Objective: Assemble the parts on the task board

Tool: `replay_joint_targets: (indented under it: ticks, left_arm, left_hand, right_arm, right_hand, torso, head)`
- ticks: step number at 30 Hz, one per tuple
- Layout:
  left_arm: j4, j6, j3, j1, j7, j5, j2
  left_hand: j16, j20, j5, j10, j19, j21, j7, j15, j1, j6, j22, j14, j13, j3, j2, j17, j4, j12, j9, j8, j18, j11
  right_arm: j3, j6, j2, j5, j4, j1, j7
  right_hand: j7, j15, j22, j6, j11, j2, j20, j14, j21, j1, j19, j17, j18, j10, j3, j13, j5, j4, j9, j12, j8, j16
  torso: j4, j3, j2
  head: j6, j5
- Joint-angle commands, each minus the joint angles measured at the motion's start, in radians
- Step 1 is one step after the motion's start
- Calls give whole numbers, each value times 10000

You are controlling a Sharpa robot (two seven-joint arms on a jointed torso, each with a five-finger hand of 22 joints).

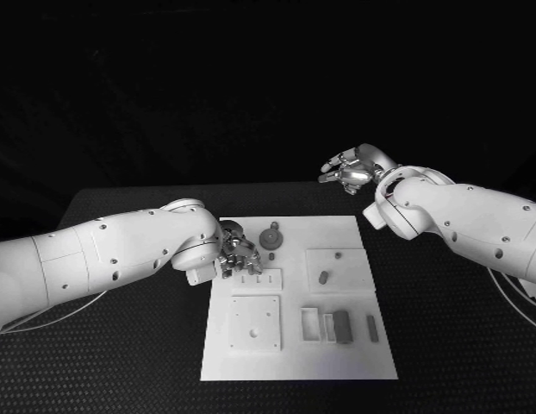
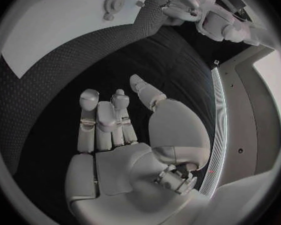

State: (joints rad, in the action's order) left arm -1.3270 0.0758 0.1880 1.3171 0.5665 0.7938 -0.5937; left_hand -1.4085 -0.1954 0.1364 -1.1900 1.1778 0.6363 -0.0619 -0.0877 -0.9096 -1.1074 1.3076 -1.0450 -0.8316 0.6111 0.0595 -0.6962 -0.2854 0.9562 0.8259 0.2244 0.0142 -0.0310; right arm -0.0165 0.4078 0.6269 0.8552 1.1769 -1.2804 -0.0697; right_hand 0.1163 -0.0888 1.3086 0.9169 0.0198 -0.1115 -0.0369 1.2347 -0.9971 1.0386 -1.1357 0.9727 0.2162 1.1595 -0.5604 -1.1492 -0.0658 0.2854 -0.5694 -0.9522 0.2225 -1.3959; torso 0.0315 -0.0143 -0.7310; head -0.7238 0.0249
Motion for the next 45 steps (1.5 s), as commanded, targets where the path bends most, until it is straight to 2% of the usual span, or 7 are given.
replay_joint_targets:
  ticks: [1,5,10,14,30,38,45]
  left_arm:
    - [13,287,0,-6,60,121,60]
    - [72,317,31,-15,105,123,116]
    - [121,355,180,-34,132,123,144]
    - [213,369,236,-52,152,123,187]
    - [433,319,245,-177,98,123,283]
    - [412,285,245,-178,70,123,307]
    - [414,329,245,-179,64,123,322]
  left_hand:
    - [-169,-729,384,-259,434,237,196,-848,-214,-129,269,-335,-177,125,123,-35,-42,229,805,41,113,-379]
    - [-286,-743,399,-192,423,445,203,-862,-201,-132,261,-355,-343,149,129,-19,-42,416,830,40,151,-386]
    - [-349,-752,400,-143,433,586,206,-869,-182,-130,258,-393,-450,158,139,22,-42,516,846,37,180,-390]
    - [-546,-773,395,-67,522,813,208,-881,-159,-119,260,-507,-544,154,163,-9,-39,592,866,30,237,-393]
    - [-779,-789,238,-97,564,1107,256,-924,77,-223,248,-573,-692,130,257,-41,-3,781,940,99,312,-439]
    - [-802,-792,251,-94,564,1138,260,-928,88,-227,246,-575,-709,141,258,-45,-8,801,947,103,321,-444]
    - [-828,-794,296,-95,565,1176,267,-934,107,-242,243,-580,-726,152,242,-49,-9,824,961,115,331,-450]
  right_arm:
    - [7,-227,-14,-50,23,-3,82]
    - [8,-238,-15,-50,38,-3,81]
    - [8,-265,-18,-49,47,-3,68]
    - [8,-282,-17,-49,68,-3,62]
    - [8,-321,-26,-49,92,-3,42]
    - [8,-335,-31,-49,107,-2,39]
    - [8,-349,-20,-49,136,-2,31]
  right_hand:
    - [180,20,83,-85,7,94,-28,-65,30,5,73,14,456,-61,71,7,-16,1,6,4,-34,52]
    - [181,20,85,-91,7,98,-27,-67,29,4,75,16,456,-63,74,7,-17,4,6,1,-38,50]
    - [182,21,86,-94,8,102,-26,-68,28,2,76,18,456,-64,76,7,-17,5,7,-1,-40,48]
    - [183,22,88,-98,9,105,-26,-70,27,0,77,19,456,-66,79,7,-17,6,7,-4,-42,47]
    - [185,24,93,-107,11,122,-26,-76,25,11,83,25,456,-71,78,7,-21,17,7,-12,-46,43]
    - [185,25,96,-108,12,131,-25,-79,24,13,85,27,456,-74,79,8,-21,18,6,-15,-47,40]
    - [186,26,98,-109,13,136,-25,-82,23,18,88,29,456,-76,80,8,-21,22,5,-19,-47,39]
  torso:
    - [7,-4,1]
    - [-3,-9,-2]
    - [1,-6,-1]
    - [5,-9,-5]
    - [-5,-2,0]
    - [-1,-15,0]
    - [-10,-8,-2]
  head:
    - [-21,-13]
    - [-45,-20]
    - [-61,-23]
    - [-79,-17]
    - [-111,-36]
    - [-136,-29]
    - [-128,-36]
